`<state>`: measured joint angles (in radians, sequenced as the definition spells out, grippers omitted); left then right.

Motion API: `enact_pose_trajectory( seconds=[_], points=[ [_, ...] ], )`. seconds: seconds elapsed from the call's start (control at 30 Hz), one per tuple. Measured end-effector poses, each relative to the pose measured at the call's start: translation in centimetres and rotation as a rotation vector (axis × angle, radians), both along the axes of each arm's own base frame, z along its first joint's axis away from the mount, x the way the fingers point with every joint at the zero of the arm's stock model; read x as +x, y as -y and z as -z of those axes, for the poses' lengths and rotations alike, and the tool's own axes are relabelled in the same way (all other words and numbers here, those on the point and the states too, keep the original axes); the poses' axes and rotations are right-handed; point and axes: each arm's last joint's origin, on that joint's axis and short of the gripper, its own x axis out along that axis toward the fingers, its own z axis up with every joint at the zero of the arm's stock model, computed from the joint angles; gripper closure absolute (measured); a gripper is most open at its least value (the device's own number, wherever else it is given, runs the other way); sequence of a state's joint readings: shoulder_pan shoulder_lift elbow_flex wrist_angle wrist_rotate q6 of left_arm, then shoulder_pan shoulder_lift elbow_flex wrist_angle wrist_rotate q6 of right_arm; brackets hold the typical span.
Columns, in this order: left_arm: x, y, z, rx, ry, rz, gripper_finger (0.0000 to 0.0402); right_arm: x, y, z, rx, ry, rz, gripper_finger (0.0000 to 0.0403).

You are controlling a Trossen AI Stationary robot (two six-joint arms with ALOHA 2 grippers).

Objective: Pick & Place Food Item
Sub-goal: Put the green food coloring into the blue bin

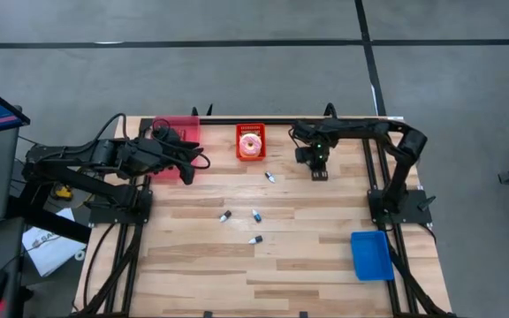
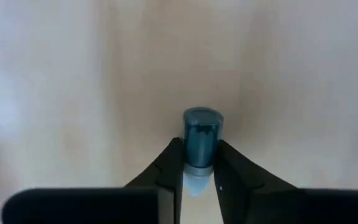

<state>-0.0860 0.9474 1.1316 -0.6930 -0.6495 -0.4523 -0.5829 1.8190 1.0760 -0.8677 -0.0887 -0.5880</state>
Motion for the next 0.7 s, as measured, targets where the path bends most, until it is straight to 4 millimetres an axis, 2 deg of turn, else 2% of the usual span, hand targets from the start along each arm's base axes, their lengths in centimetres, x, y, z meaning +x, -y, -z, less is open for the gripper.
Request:
enact_pose_trajectory(
  seconds=[0.13,0.27,0.53,0.7],
  points=[
    [0.0,0.0,0.0,0.001,-0.001,0.000,0.0309,-0.3,-1.0,-1.2,0.074,0.013,0.072,0.0343],
    [0.0,0.0,0.0,0.006,-0.005,0.002,0.0309,-0.7,-2.9,-3.5,0.148,0.036,0.144,0.0334],
    [0.0,0.0,0.0,0.008,-0.008,0.003,0.0309,-1.5,-9.9,-9.4,0.196,0.118,0.171,0.0336],
    [0.0,0.0,0.0,0.022,-0.017,0.010,0.0309,-2.2,-14.6,-11.5,0.141,0.152,0.190,0.0336]
  ],
)
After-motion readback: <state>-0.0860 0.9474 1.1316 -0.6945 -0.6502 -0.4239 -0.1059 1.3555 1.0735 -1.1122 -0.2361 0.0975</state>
